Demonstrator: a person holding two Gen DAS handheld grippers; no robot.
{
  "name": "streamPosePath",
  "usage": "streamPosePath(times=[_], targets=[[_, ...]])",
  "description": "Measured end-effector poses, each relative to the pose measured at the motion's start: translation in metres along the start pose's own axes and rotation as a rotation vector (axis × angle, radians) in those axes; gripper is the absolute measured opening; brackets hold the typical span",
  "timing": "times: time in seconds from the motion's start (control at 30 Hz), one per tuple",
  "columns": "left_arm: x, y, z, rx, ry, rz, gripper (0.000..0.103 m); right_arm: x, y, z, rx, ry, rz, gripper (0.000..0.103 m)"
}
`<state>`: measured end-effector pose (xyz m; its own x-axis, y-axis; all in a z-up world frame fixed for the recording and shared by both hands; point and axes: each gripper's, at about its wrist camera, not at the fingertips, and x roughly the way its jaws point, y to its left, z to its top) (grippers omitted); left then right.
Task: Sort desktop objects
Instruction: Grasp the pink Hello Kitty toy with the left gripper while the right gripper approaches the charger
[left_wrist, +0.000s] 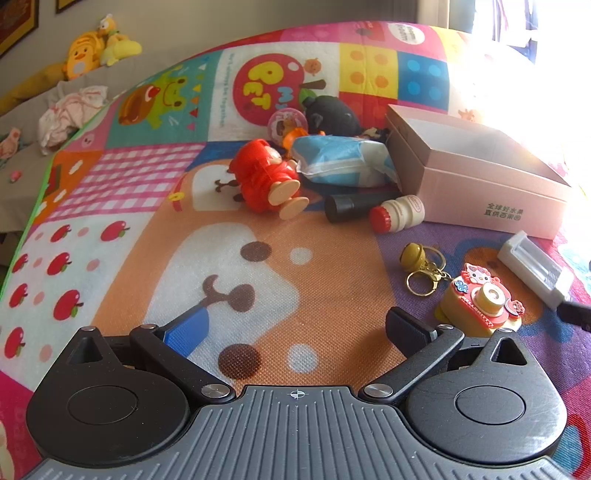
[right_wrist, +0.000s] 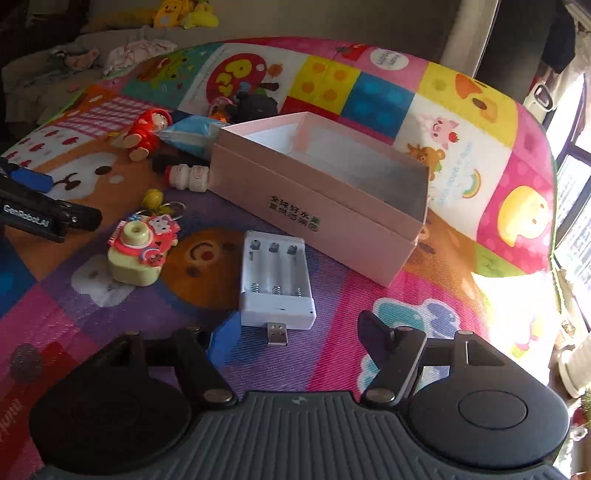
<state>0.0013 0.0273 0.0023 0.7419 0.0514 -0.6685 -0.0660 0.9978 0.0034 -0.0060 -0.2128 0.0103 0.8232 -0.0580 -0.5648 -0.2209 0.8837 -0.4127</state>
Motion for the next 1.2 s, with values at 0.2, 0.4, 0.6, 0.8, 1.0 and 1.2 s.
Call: streamPosePath(times=[0.2, 0.4, 0.6, 0.8, 1.0, 1.2], targets=[[-0.001, 0.000, 0.001, -0.003, 0.000, -0.011, 0.103, 0.001, -0.051, -0.006, 0.365, 0.026, 0.111, 0.083], [-0.014, -0.004, 0.006, 0.011, -0.030, -0.290, 0.103, 0.001, -0.054, -0.035, 0.568, 0.058, 0.308, 0.098], [-0.007, -0.061, 0.004, 0.263, -0.002, -0.450, 0.103, 0.001, -0.061, -0.038, 0.644, 0.045, 0.327, 0.103], [0.001, -0.084, -0.002, 0.286, 0.023, -0.493, 0.103, -0.001, -0.063, -0.038, 0.659, 0.042, 0.332, 0.103], [-0.021, -0.089, -0.014, 0.317, 0.035, -0.620, 0.103, 0.001, -0.063, -0.038, 0.669, 0.039, 0.333, 0.103], [-0.014, -0.088, -0.006, 0.259, -0.001, -0.476, 0.103, 0.002, -0.063, -0.038, 0.674, 0.035, 0.336, 0.103]])
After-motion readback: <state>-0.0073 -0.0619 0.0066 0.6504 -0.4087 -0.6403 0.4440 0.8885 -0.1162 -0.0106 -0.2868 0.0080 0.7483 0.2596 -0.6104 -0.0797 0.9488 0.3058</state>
